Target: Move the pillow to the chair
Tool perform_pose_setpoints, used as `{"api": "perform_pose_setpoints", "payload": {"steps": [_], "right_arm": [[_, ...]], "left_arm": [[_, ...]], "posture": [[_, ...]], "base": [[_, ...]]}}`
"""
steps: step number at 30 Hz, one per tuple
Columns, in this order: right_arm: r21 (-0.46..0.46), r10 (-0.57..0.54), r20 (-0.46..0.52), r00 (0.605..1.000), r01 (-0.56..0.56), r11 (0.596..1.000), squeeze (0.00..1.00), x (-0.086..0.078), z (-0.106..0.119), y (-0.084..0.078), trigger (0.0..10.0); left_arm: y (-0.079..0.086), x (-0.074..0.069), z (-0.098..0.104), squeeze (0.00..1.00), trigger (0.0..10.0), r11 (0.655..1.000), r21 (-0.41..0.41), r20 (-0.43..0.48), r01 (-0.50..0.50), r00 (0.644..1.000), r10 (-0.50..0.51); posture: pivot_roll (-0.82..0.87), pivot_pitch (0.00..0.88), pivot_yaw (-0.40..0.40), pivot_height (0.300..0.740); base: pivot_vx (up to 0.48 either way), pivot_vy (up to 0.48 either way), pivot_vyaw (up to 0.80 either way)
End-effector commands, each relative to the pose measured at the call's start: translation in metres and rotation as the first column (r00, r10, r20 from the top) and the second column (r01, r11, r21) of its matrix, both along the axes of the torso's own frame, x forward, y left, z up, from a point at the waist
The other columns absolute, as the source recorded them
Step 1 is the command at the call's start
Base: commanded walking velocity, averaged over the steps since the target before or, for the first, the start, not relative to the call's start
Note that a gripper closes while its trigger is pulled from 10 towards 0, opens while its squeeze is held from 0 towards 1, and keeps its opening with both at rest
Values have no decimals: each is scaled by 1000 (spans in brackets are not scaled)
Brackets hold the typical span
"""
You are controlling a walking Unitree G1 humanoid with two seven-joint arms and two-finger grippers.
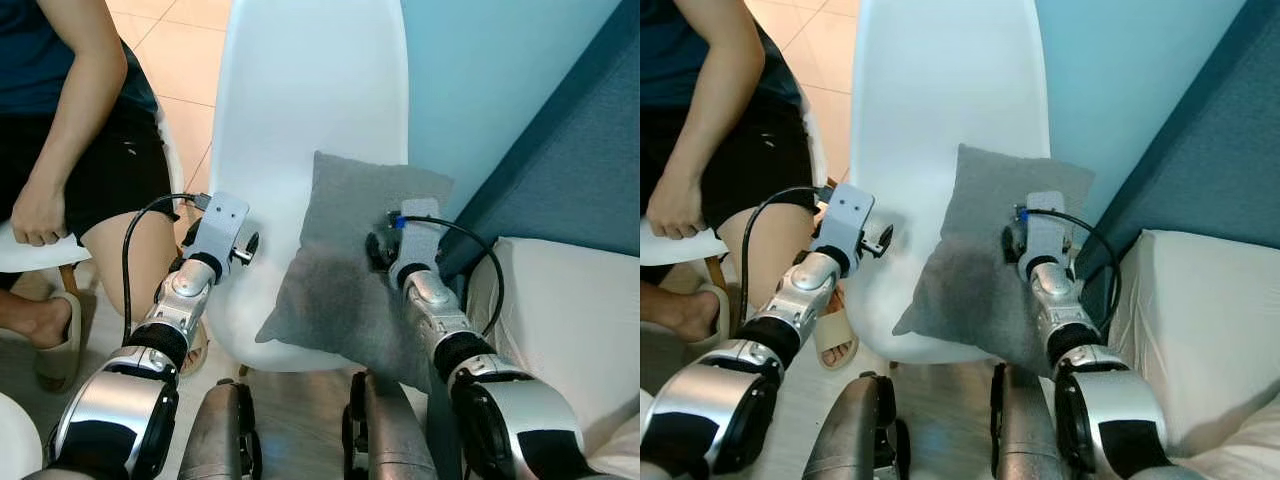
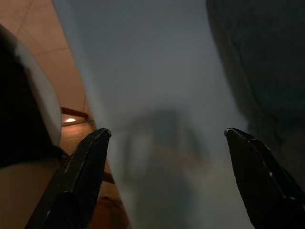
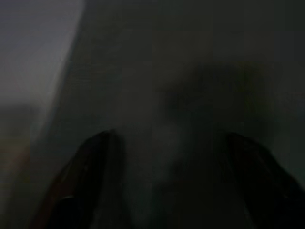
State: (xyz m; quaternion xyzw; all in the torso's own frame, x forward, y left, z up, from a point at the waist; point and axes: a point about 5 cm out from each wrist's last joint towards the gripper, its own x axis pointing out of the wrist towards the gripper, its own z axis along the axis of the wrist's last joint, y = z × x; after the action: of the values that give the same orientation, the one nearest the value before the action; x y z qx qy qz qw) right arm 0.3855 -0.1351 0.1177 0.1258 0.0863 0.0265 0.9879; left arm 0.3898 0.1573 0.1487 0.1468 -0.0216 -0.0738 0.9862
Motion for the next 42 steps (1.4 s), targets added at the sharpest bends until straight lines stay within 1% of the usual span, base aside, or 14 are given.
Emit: {"api": "perform_pose_setpoints", "payload": {"steps": [1,10,11,12,18,19,21,22,26,29,33,36,41,42], "right_arm": [[184,35,-71,997,-21,983,1000,-5,-13,10,10000],[325,143,-17,990,-130,937,1000,0,1,28,10000],[237,123,-8,992,-117,965,0,1,3,23,10000],[133,103,28,994,-105,986,0,4,9,15,10000],[108,151,140,979,-167,980,0,9,29,8,10000],[-122,219,194,956,-198,973,0,10,40,-2,10000],[-122,219,194,956,-198,973,0,10,40,-2,10000],[-418,132,248,960,-17,908,0,9,46,-26,10000],[-575,132,362,923,109,811,0,1,52,-38,10000],[-198,213,322,922,-155,968,0,-5,35,-15,10000],[212,47,246,968,-101,972,0,-6,21,-18,10000],[11,14,304,953,-18,1000,0,-8,31,-29,10000],[31,32,338,941,-45,999,0,-8,39,-25,10000],[208,-5,299,954,-60,976,0,-7,38,-25,10000]], "left_arm": [[-6,-2,-7,1000,10000,999,-29,-39,24,999,-25],[-9,-1,-6,651,10000,998,-47,-36,45,998,-47],[-9,-1,-5,255,10000,998,-47,-33,43,998,-45],[-8,-1,-4,0,10000,998,-50,-28,40,999,-41],[-2,0,2,0,10000,997,-74,-5,35,999,-35],[8,-1,4,0,10000,996,-87,14,17,1000,-16],[8,-1,4,0,10000,996,-87,14,17,1000,-16],[14,-4,1,0,10000,998,-56,15,6,1000,-5],[20,-8,-5,0,10000,999,-45,17,-16,1000,17],[29,-12,-7,0,10000,996,-58,39,-61,997,63],[37,-15,-6,0,10000,979,-172,44,-111,992,121],[38,-17,-6,0,10000,957,-264,24,-122,991,133],[25,-19,-13,0,10000,955,-277,-68,-108,993,92],[22,-18,-16,0,10000,915,-373,-140,-154,984,108]], "posture": [[-1,364,-27,625],[-7,348,-30,625],[-6,343,-30,625],[-8,335,-31,625],[-20,303,-28,625],[-20,275,-30,625],[-20,275,-30,625],[-14,255,-34,625],[-16,233,-33,625],[-19,215,-31,625],[4,196,-36,625],[6,181,-32,625],[7,171,-18,625],[6,170,-12,625]], "base": [[0,0,0],[0,0,0],[0,0,0],[0,0,0],[0,0,0],[0,0,0],[0,0,0],[0,0,0],[0,0,0],[0,0,0],[0,0,0],[0,0,0],[0,0,0],[0,0,0]]}}
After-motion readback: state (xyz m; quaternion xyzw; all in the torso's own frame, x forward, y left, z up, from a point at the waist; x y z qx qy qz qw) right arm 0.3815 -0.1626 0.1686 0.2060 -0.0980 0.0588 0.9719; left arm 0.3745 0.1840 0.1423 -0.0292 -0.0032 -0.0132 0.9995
